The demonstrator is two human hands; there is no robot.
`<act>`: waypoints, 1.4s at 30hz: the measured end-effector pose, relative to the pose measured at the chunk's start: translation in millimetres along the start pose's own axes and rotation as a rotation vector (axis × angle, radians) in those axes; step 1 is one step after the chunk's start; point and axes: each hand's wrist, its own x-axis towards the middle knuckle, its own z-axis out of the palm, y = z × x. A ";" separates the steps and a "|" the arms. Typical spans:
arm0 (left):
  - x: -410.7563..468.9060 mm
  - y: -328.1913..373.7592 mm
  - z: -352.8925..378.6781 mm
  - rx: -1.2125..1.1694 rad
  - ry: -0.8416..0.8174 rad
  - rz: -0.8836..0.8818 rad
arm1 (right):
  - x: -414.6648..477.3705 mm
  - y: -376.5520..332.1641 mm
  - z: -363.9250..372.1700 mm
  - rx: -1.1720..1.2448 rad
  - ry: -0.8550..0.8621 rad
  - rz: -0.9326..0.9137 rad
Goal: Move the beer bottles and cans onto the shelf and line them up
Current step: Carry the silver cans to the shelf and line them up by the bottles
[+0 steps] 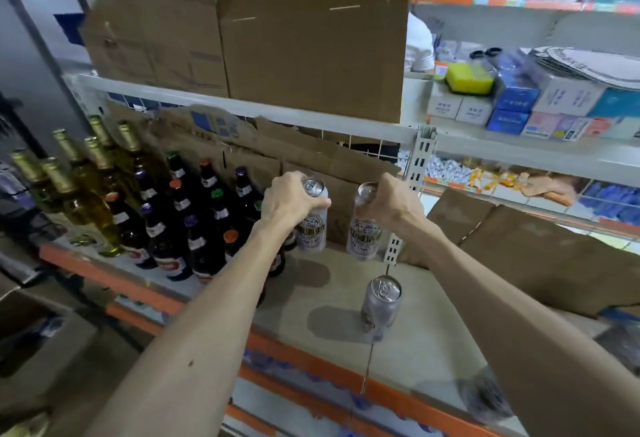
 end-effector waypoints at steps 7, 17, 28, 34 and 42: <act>47.8 -26.8 47.0 0.016 -0.132 0.016 | 23.5 15.4 55.6 -0.033 0.021 0.185; 76.1 -61.4 106.4 -0.029 -0.261 0.051 | 39.4 22.6 111.3 -0.004 -0.032 0.313; 89.0 -59.4 108.2 -0.047 -0.348 0.042 | 53.4 29.4 117.6 0.035 -0.093 0.287; 93.9 -59.0 93.9 -0.071 -0.416 0.130 | 56.1 32.3 109.0 0.030 -0.156 0.273; 92.8 -60.1 87.5 0.029 -0.405 0.179 | 57.7 40.2 101.0 0.037 -0.182 0.202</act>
